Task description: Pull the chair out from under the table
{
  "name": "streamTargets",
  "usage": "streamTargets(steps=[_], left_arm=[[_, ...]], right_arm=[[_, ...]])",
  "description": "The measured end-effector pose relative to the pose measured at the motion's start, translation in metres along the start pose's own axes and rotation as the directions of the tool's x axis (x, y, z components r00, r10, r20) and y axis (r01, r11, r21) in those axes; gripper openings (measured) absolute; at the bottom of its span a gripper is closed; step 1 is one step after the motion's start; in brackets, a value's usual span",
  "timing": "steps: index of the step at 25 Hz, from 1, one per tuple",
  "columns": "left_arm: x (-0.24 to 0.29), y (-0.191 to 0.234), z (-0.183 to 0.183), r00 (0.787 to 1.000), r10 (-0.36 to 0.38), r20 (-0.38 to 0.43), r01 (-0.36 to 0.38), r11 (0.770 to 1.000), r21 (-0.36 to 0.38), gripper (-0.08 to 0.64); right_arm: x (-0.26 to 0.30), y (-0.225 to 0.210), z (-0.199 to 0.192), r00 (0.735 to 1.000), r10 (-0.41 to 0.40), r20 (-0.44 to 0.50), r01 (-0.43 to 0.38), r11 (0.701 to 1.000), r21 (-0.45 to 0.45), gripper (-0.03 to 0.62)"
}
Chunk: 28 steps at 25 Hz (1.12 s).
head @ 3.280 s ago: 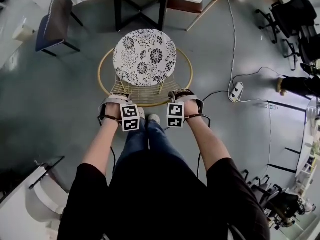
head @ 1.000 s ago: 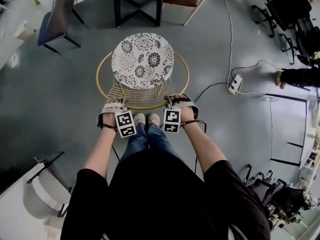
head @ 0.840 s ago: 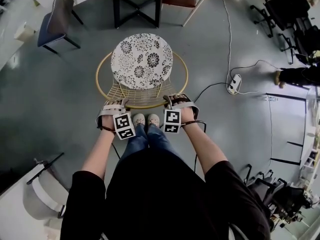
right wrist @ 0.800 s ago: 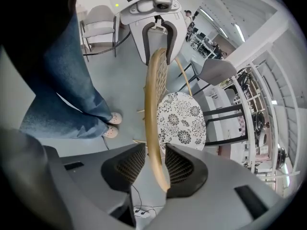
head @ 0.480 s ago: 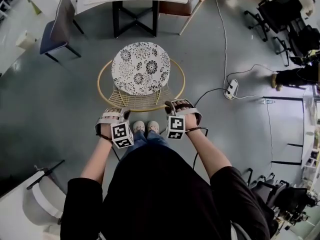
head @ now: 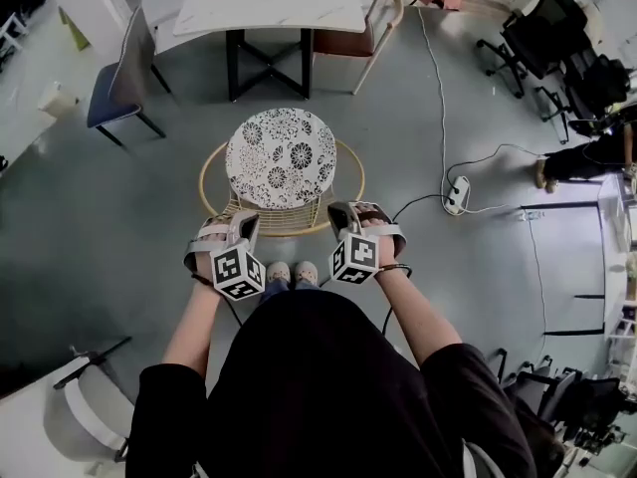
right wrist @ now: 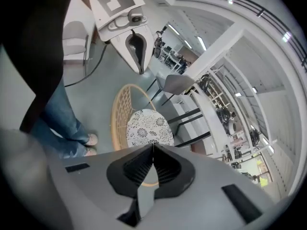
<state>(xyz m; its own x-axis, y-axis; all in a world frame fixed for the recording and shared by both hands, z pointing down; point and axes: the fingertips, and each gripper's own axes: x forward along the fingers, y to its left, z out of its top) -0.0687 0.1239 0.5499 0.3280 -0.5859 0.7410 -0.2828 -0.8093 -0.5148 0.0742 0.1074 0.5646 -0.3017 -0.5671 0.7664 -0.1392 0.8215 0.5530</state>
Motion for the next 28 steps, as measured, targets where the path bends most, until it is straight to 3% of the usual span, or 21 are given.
streamTargets(steps=[6,13,18,23,26,28], left_arm=[[-0.036,0.053,0.037,0.981,0.166,0.1,-0.152,0.979,-0.136,0.006],[-0.083,0.097,0.087,0.917,0.337,0.216,-0.27,0.919,-0.286,0.007],[-0.118,0.122,0.111,0.846,0.452,0.285,-0.295,0.84,-0.455,0.008],[-0.153,0.14,0.126,0.745,0.561,0.361,-0.31,0.77,-0.558,0.006],[-0.169,0.149,0.129,0.694,0.612,0.379,-0.278,0.713,-0.643,0.007],[-0.176,0.153,0.13,0.675,0.637,0.373,-0.238,0.666,-0.707,0.007]], right_arm=[[-0.039,-0.061,0.041,0.979,-0.175,0.107,0.162,0.979,0.124,0.021],[-0.09,-0.114,0.082,0.908,-0.351,0.227,0.295,0.923,0.246,0.021],[-0.131,-0.145,0.099,0.834,-0.46,0.303,0.321,0.853,0.412,0.021],[-0.163,-0.161,0.108,0.751,-0.548,0.368,0.251,0.752,0.609,0.021],[-0.174,-0.168,0.107,0.724,-0.576,0.38,0.192,0.697,0.691,0.021],[-0.179,-0.17,0.105,0.712,-0.589,0.381,0.174,0.674,0.718,0.021]])
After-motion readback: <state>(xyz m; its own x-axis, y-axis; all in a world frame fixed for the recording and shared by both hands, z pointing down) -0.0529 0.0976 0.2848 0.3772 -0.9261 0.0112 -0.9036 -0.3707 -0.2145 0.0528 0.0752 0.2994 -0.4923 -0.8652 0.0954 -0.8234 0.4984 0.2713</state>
